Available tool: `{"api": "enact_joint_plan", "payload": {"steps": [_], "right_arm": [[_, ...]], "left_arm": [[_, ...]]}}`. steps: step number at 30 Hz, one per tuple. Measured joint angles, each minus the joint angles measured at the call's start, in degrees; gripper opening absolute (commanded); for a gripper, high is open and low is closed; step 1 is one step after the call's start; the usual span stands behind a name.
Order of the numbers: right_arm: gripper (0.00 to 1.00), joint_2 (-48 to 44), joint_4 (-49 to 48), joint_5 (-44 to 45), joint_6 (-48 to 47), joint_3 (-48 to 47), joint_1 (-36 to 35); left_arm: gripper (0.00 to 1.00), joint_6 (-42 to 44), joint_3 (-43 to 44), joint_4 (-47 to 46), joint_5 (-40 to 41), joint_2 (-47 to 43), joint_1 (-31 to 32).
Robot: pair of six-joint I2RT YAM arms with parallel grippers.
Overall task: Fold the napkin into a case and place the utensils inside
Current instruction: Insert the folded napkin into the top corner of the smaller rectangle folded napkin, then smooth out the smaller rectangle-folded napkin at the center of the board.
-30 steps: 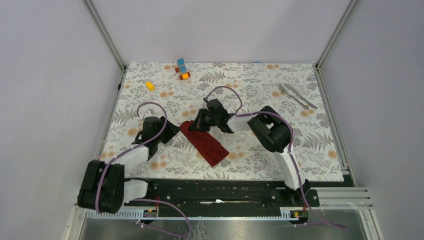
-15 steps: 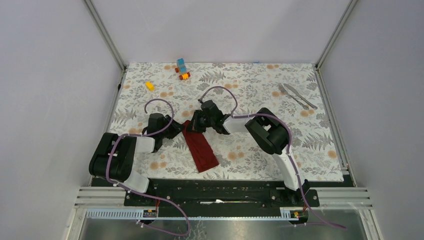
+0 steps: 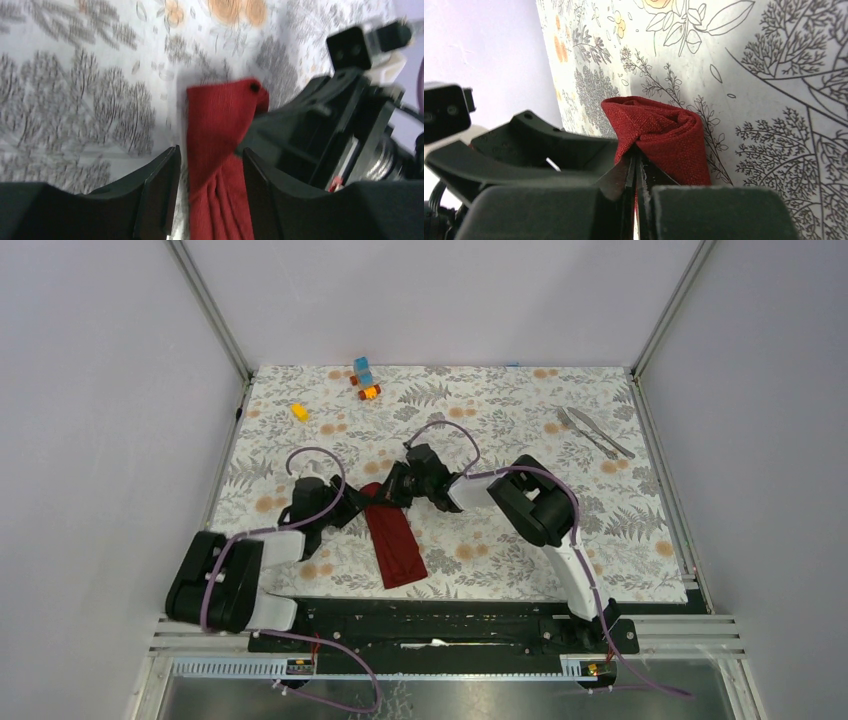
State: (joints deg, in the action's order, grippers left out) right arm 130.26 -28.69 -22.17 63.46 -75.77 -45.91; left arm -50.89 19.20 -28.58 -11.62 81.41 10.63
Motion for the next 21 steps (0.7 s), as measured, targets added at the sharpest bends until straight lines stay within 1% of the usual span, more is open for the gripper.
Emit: {"api": "enact_joint_plan", "payload": {"steps": [2, 3, 6, 8, 11, 13, 15, 17, 18, 19, 21], "right_arm": [[0.08, -0.09, 0.04, -0.28, -0.72, 0.07, 0.15], [0.09, -0.22, 0.13, -0.37, -1.05, 0.17, 0.22], [0.12, -1.44, 2.03, -0.72, -2.97, 0.70, 0.61], [0.16, -2.71, 4.59, -0.92, -4.39, 0.96, 1.05], [0.25, -4.70, 8.55, -1.03, -6.88, 1.18, 1.60], [0.35, -6.54, 11.23, -1.16, -9.07, 1.62, 1.77], [0.43, -8.37, 13.70, -1.42, -11.58, 1.92, 1.81], [0.49, -10.75, 16.94, -2.32, -17.09, 2.03, 1.81], [0.51, -11.06, 17.38, -2.45, -17.77, 2.03, 1.79], [0.55, -11.96, 19.71, -2.51, -21.40, 1.75, 1.53], [0.57, -13.46, 24.81, -1.51, -28.79, 1.05, 0.79]], "left_arm": [[0.57, 0.42, -1.44, 4.59, 0.24, -4.85, 0.57], [0.57, 0.50, -2.05, 7.17, 0.37, -7.48, 0.83], [0.50, 0.59, -2.99, 13.07, 0.72, -13.44, 0.94], [0.47, 0.50, -3.39, 14.91, 0.61, -15.32, 0.94], [0.48, 0.20, -5.22, 16.44, 0.22, -16.92, 0.94], [0.49, -0.17, -6.75, 16.98, -0.28, -18.80, 0.96], [0.50, -0.22, -7.45, 17.66, -0.66, -20.26, 1.20], [0.49, -0.68, -8.15, 18.21, -1.16, -21.62, 1.62], [0.49, -1.18, -8.68, 18.36, -1.51, -22.45, 1.90], [0.48, -1.68, -9.25, 18.49, -1.84, -23.28, 2.16], [0.42, -2.75, -10.43, 18.60, -2.36, -24.90, 2.73]]}}
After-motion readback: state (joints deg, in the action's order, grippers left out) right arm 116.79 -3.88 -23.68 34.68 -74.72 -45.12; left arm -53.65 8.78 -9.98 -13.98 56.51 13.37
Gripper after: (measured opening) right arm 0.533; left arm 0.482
